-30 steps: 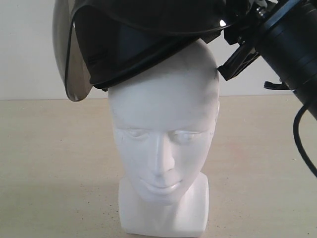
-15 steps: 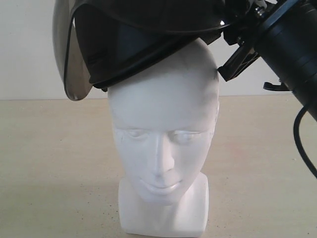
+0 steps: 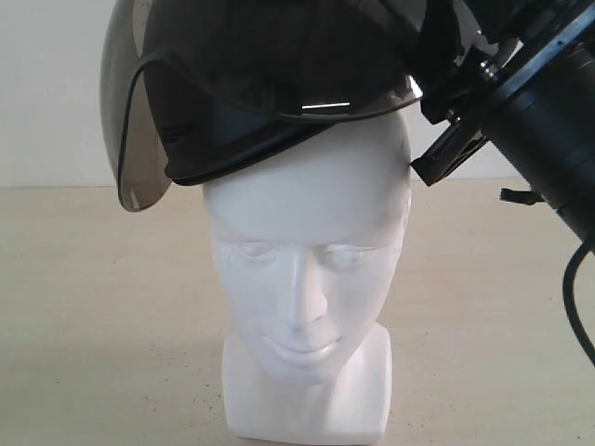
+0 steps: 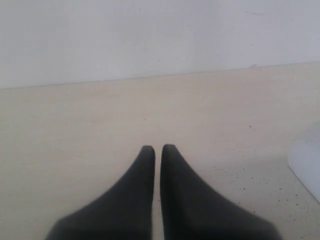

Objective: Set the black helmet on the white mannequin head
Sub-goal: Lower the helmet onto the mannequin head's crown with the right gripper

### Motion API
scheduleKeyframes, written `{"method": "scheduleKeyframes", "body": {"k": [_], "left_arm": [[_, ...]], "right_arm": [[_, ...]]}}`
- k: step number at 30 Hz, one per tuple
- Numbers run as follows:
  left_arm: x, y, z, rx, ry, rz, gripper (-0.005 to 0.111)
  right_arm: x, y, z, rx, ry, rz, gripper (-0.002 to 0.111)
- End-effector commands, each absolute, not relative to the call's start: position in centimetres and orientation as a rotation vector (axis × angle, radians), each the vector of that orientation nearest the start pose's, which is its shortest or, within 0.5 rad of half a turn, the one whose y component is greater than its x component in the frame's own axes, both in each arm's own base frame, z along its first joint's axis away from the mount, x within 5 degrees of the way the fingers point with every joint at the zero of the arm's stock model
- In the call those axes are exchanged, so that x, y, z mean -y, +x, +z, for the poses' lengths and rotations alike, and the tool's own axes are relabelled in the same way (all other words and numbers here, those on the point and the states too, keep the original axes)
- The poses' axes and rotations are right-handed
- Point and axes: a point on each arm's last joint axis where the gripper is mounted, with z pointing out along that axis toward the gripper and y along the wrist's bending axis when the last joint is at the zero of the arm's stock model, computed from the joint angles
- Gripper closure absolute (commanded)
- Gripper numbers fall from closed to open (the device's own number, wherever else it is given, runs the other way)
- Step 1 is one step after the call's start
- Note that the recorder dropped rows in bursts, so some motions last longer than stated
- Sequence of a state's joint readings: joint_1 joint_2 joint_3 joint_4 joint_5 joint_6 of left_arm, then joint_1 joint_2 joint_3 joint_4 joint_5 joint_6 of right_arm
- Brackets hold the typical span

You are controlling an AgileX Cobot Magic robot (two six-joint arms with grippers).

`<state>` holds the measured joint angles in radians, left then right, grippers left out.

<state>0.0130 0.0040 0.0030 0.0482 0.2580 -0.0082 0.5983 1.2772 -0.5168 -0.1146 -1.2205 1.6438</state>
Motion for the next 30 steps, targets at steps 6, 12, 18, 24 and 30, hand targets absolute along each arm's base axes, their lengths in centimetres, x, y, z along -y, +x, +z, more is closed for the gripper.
{"method": "scheduleKeyframes", "body": {"k": [6, 12, 18, 24, 30], "left_arm": [[-0.17, 5.52, 19.01, -1.738, 0.010, 0.043, 0.102], [-0.17, 5.52, 19.01, -1.738, 0.010, 0.043, 0.102], [-0.17, 5.52, 19.01, -1.738, 0.010, 0.043, 0.102], [-0.17, 5.52, 19.01, -1.738, 0.010, 0.043, 0.102], [-0.17, 5.52, 19.01, -1.738, 0.010, 0.043, 0.102]], "right_arm": [[-15.62, 19.19, 29.22, -1.396, 0.429, 1.924, 0.108], [-15.26, 19.15, 29.15, -1.354, 0.465, 1.939, 0.108], [-14.67, 18.61, 28.55, -1.307, 0.489, 1.972, 0.108], [-14.66, 18.55, 28.65, -1.296, 0.489, 1.992, 0.108], [-14.69, 18.60, 28.52, -1.311, 0.497, 1.983, 0.108]]}}
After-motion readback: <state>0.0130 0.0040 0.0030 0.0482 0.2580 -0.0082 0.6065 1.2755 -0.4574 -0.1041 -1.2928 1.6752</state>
